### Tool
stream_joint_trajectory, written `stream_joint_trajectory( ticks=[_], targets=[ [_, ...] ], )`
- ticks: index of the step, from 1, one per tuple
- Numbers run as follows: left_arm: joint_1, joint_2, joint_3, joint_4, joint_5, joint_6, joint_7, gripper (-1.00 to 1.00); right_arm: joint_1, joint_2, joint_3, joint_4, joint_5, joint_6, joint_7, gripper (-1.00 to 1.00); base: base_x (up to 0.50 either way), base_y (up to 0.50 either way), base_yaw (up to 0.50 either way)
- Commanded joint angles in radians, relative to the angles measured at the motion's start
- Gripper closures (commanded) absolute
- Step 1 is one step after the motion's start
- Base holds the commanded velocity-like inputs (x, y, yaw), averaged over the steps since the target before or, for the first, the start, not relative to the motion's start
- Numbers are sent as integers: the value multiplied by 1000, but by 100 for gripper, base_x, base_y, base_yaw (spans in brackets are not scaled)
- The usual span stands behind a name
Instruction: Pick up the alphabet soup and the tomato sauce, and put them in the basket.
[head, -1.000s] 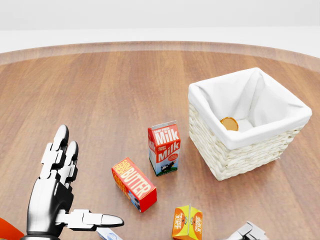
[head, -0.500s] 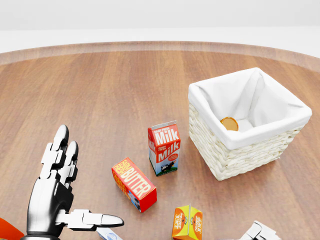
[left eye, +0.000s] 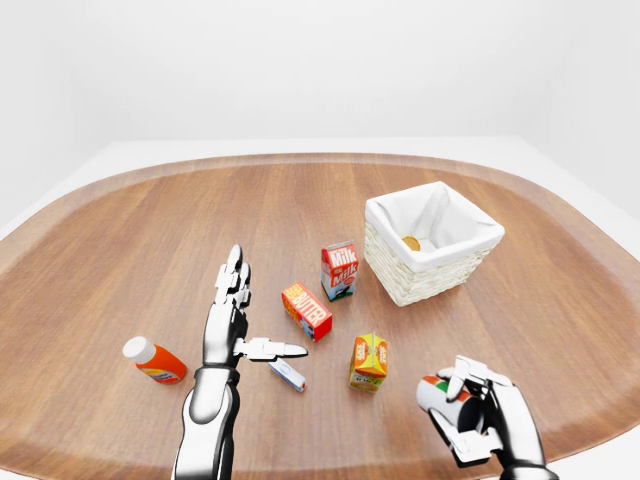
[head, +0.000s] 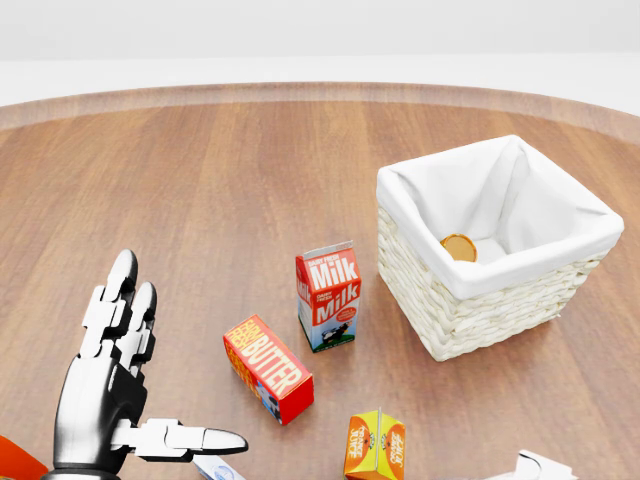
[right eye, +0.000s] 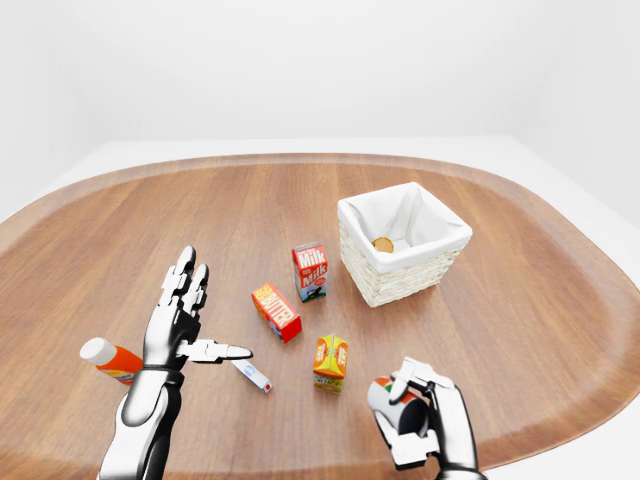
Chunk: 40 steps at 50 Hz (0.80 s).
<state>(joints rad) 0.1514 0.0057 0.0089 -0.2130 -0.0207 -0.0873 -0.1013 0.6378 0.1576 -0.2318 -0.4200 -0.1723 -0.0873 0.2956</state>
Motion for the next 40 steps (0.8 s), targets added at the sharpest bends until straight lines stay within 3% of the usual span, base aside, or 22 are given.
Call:
stream_joint_trajectory(
  ticks=[1,3,7,22,24,26,33,40],
  targets=[
    [-6,0,3,0,-4,0,6,-100,27,59,-49,-99,56,0,66,100,0,0,0],
    [-6,0,3,-1,-4,0,6,-100,22,67,-58,-43,56,0,70,100,0,0,0],
    [-6,0,3,0,-3,0,6,-100,50,98,-68,-176,76,0,118,100,0,0,0],
    [-6,0,3,-1,-4,0,6,-100,43,191,-124,-304,89,0,232,100,0,0,0],
    [-6,0,3,0,-4,0,5,-100,33,192,-131,-244,79,0,230,100,0,0,0],
    [-6,0,3,-1,-4,0,6,-100,23,192,-126,-335,48,0,230,100,0,0,0],
    [-6,0,3,-1,-4,0,6,-100,-18,192,-117,-354,-84,0,149,100,0,0,0],
    [-6,0,3,-1,-4,0,6,-100,-33,162,-88,-372,-123,0,99,100,0,0,0]
  ],
)
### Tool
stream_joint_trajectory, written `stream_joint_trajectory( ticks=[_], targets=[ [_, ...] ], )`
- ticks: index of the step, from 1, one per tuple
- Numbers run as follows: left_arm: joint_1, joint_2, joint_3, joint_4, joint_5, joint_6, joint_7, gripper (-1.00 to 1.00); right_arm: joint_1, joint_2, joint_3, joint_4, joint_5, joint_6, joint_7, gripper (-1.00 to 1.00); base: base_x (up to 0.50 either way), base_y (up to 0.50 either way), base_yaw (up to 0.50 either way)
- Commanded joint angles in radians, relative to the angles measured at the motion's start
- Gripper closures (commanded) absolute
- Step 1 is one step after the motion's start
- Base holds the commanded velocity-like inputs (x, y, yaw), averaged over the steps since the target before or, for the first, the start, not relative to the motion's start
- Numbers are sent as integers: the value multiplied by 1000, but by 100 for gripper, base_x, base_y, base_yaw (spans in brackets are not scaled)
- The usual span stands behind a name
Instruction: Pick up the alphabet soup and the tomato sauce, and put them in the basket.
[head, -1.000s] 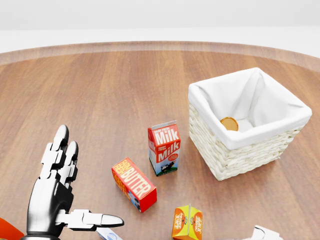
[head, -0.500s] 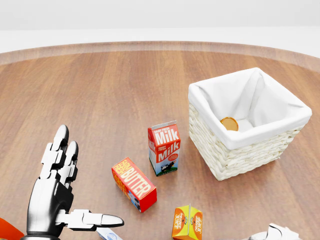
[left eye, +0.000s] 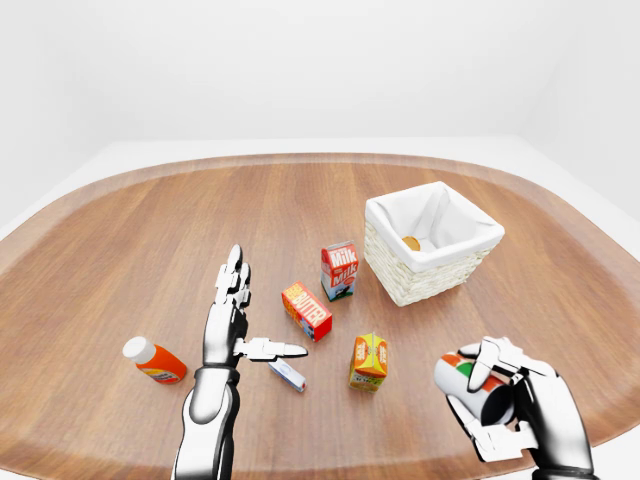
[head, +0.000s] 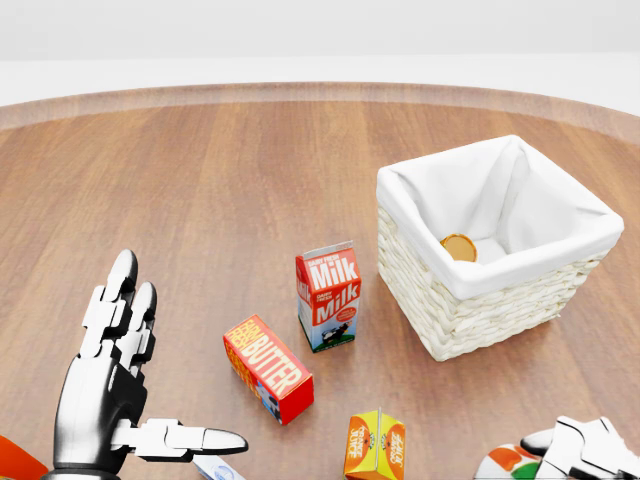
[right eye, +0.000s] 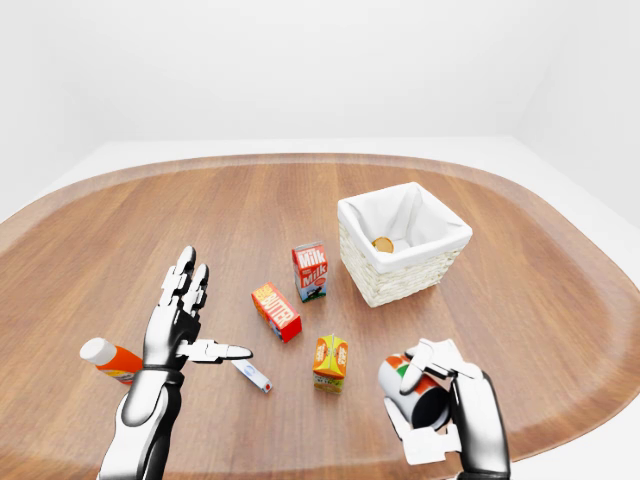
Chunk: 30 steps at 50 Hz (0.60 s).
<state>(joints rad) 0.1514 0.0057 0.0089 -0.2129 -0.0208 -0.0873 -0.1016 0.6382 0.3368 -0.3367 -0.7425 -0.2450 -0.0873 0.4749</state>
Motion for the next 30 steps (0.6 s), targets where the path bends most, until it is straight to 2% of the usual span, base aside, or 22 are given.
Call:
stream_joint_trajectory(
  ticks=[1,16,27,30],
  targets=[
    [-6,0,3,-1,-4,0,6,-100,-38,-25,18,-53,-51,0,-87,100,0,0,0],
    [-6,0,3,0,-3,0,7,-100,-81,-77,60,-141,-154,0,-159,100,0,0,0],
    [-6,0,3,0,-4,0,6,-100,-137,-155,146,-183,-268,0,-234,100,0,0,0],
    [-6,0,3,0,-4,0,7,-100,-182,-179,169,-228,-301,0,-223,100,0,0,0]
  ],
)
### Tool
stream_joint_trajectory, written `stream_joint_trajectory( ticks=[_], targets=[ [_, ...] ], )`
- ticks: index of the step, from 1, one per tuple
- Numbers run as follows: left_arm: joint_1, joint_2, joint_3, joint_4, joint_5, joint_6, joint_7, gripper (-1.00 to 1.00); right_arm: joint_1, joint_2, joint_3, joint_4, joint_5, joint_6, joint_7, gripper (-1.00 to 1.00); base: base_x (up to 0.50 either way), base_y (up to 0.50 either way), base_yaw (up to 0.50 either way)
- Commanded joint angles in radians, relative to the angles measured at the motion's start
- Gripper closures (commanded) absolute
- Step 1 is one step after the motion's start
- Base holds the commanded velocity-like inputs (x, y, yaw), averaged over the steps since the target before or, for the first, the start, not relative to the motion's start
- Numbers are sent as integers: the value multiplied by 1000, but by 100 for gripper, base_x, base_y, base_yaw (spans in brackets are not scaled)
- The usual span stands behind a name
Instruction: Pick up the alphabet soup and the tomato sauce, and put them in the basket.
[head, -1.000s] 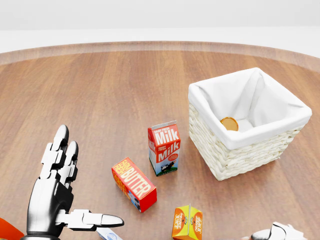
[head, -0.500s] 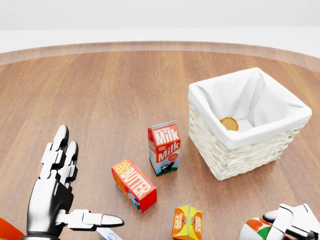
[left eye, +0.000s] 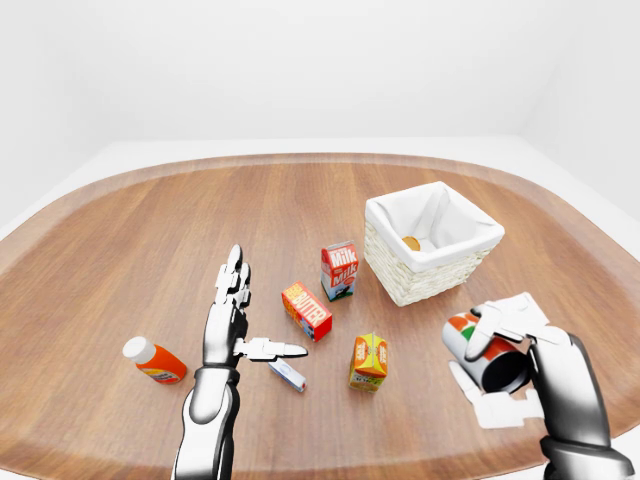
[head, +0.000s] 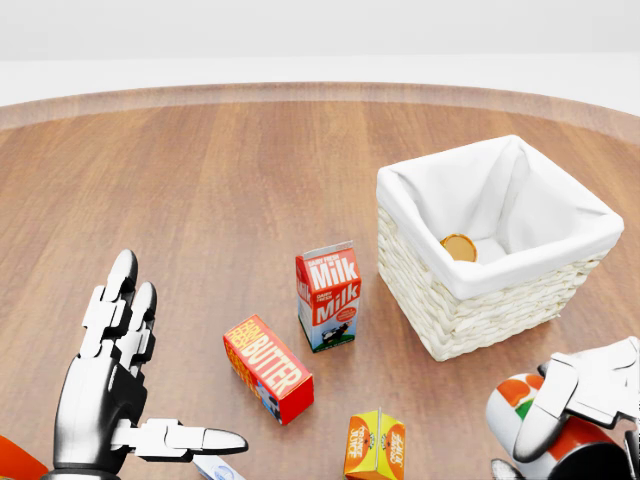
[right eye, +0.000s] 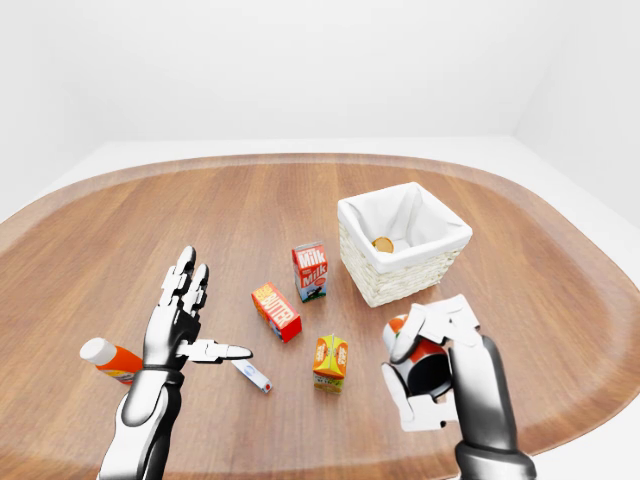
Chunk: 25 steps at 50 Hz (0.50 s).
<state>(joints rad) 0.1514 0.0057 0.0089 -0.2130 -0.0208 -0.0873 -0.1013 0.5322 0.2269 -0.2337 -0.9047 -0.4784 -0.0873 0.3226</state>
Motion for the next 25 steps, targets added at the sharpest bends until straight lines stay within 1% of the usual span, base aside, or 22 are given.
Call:
stream_joint_trajectory(
  ticks=[1,6,8,9,12,14,15,17,19,22,24,25],
  targets=[
    [-6,0,3,-1,-4,0,6,-100,-84,-77,74,-71,-76,0,-74,100,0,0,0],
    [-6,0,3,-1,-4,0,6,-100,-112,-113,116,-81,-139,0,-103,100,0,0,0],
    [-6,0,3,-1,-4,0,6,-100,-119,-125,129,-85,-165,8,-113,100,0,0,0],
    [-6,0,3,-1,-4,0,6,-100,-127,-129,144,-86,-177,21,-112,100,0,0,0],
    [-6,0,3,0,-4,0,6,-100,-138,-147,172,-86,-218,38,-125,100,0,0,0],
    [-6,0,3,0,-4,0,6,-100,-148,-156,185,-89,-237,55,-128,100,0,0,0],
    [-6,0,3,0,-4,0,6,-100,-141,-162,196,-76,-265,34,-153,100,0,0,0],
    [-6,0,3,0,-4,0,6,-100,-171,-164,214,-109,-298,85,-124,100,0,0,0],
    [-6,0,3,0,-4,0,5,-100,-183,-172,227,-115,-319,102,-123,100,0,0,0],
    [-6,0,3,0,-4,0,6,-100,-183,-182,248,-107,-352,107,-138,100,0,0,0],
    [-6,0,3,-1,-4,0,6,-100,-179,-188,254,-93,-380,98,-163,100,0,0,0],
    [-6,0,3,-1,-4,0,6,-100,-180,-189,259,-91,-391,99,-168,100,0,0,0]
  ],
)
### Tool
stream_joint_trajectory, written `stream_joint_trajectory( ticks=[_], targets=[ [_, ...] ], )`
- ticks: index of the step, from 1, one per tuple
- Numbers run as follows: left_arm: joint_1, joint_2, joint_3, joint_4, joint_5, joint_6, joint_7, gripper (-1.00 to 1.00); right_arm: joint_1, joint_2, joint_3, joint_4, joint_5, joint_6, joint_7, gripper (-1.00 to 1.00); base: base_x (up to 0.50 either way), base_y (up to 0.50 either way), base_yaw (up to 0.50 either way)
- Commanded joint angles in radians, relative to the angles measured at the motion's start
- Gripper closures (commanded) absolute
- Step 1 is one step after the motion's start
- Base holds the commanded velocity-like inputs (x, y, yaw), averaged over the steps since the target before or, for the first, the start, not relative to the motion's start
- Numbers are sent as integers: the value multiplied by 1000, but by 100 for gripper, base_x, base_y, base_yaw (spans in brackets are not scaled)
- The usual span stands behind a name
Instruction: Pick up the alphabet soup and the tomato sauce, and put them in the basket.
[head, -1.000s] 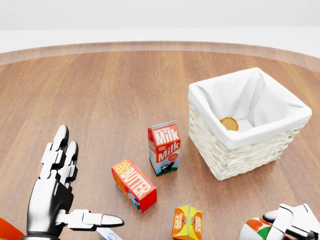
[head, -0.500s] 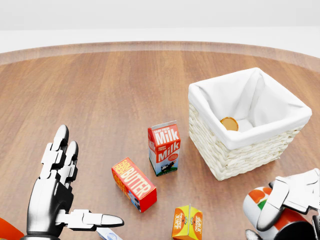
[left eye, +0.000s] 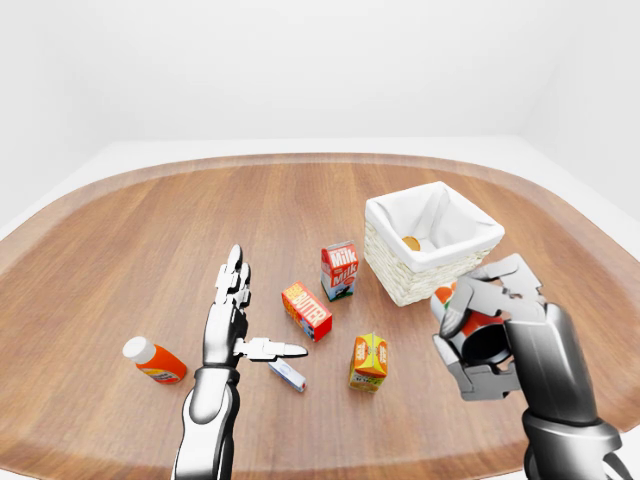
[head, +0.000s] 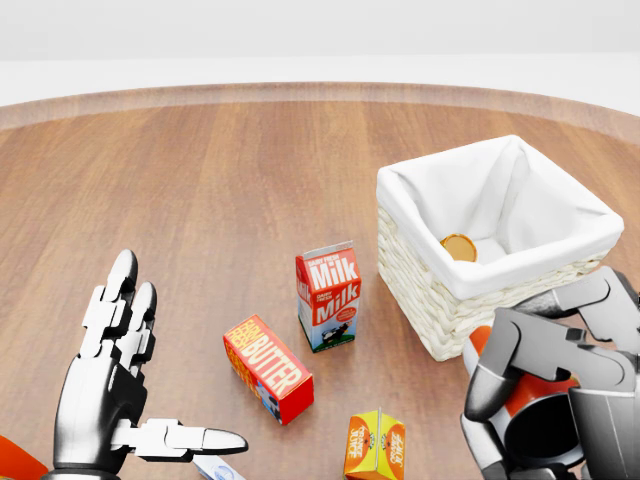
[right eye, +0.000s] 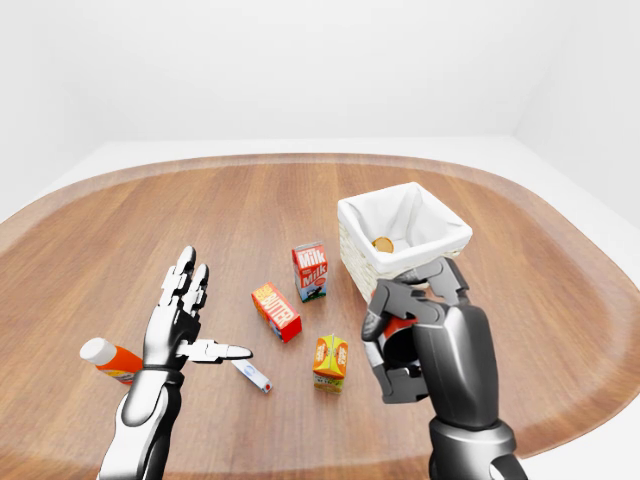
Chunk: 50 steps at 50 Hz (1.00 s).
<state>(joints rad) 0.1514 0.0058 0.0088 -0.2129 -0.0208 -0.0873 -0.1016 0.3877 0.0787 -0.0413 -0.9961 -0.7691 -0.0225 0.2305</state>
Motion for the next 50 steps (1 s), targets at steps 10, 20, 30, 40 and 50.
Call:
stream_joint_trajectory(
  ticks=[10,20,30,40,50],
  targets=[
    [-6,0,3,-1,-4,0,6,-100,-67,-46,65,22,-275,26,-127,100,0,0,0],
    [-6,0,3,-1,-4,0,6,-100,-183,-50,86,50,-376,76,-76,100,0,0,0],
    [-6,0,3,-1,-4,0,7,-100,-330,-90,28,180,-355,110,-61,100,0,0,0],
    [-6,0,3,-1,-4,0,7,-100,-443,-141,-29,325,-326,110,-80,100,0,0,0],
    [-6,0,3,-1,-3,0,7,-100,-557,-194,-46,499,-338,110,-123,100,0,0,0]
  ],
)
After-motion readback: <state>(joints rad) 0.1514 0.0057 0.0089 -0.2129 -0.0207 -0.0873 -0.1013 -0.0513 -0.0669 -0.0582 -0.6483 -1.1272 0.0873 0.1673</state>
